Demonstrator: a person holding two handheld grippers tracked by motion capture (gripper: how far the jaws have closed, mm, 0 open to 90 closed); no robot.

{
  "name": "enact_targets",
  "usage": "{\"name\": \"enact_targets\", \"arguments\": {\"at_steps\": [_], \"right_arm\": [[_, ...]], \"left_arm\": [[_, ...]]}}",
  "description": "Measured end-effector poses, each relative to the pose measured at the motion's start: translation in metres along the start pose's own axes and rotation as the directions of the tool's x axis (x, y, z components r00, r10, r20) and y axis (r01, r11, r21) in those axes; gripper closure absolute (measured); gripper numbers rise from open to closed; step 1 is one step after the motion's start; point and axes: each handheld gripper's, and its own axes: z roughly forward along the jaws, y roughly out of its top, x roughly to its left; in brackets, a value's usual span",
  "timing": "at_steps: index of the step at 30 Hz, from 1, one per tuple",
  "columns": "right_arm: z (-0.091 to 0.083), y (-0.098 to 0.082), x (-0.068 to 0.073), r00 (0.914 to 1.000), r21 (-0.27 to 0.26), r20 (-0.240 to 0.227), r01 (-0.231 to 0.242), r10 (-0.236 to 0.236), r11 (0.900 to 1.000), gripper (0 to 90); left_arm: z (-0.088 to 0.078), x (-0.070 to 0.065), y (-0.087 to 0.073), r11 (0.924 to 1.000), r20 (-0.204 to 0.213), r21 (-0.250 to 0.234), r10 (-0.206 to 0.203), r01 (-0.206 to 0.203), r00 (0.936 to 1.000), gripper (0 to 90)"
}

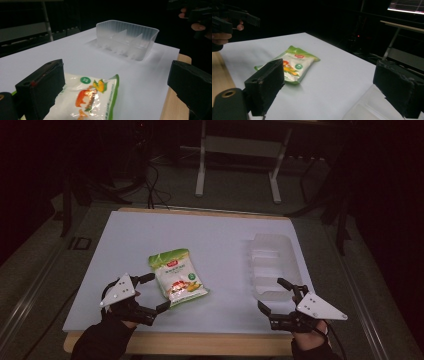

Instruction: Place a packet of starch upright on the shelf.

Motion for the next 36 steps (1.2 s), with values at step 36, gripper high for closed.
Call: {"name": "enact_targets", "arguments": {"at_steps": [36], "right_arm": [[0.005, -0.001, 0.003, 0.9998, 0.030, 0.008, -0.019, 0.019, 0.999, 9.2]], "left_arm": [[0.048, 0.112, -0.006, 0.9711, -0.244, 0.123, -0.170, 0.204, 0.9548, 1.7]]}}
